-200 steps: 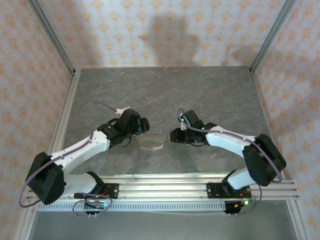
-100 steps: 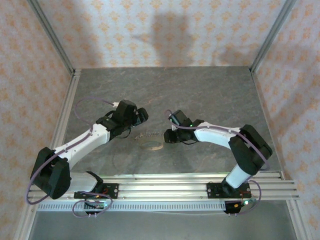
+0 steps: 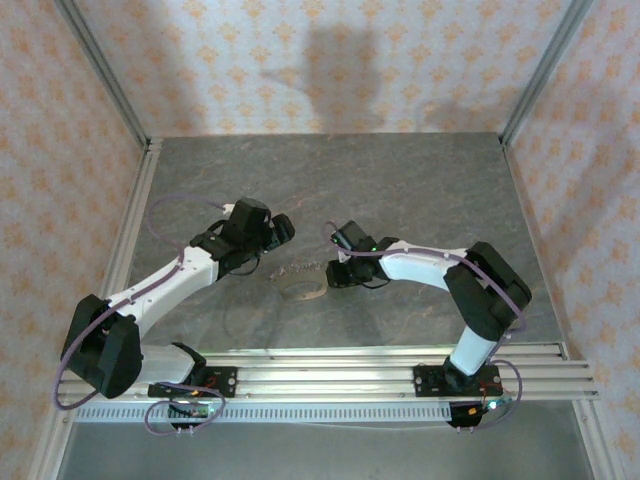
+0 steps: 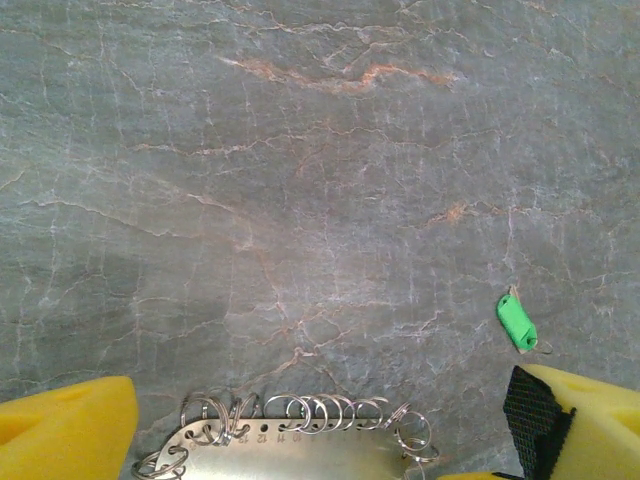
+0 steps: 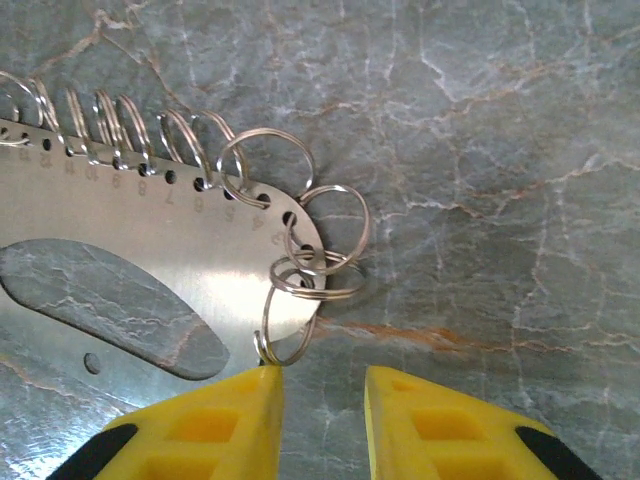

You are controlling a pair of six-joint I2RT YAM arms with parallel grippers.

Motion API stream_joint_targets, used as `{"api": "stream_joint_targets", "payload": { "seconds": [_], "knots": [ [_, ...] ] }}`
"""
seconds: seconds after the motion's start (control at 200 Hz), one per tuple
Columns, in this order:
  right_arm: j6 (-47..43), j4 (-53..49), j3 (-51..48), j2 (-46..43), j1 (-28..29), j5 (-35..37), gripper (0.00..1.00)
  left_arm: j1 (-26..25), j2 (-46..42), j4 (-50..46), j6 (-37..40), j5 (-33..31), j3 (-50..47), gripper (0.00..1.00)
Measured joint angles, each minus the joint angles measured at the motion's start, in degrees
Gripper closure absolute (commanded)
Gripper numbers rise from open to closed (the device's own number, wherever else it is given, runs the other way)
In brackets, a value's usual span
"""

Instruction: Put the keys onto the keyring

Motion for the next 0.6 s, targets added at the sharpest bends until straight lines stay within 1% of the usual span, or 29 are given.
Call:
{"api": "stream_joint_targets", "payload": {
  "seconds": [0.31, 0.601],
  "knots": [
    [-0.04, -0.31, 1.14, 0.04, 0.09, 0.44, 0.72, 0.37, 0.02, 0.79, 0.00, 0.22, 0.00, 0.03],
    [-0.02, -0.07, 1.95, 1.99, 0.11, 0.46, 0.72, 0.37, 0.17, 1.53, 0.00, 0.44, 0.00, 0.03]
  ]
}}
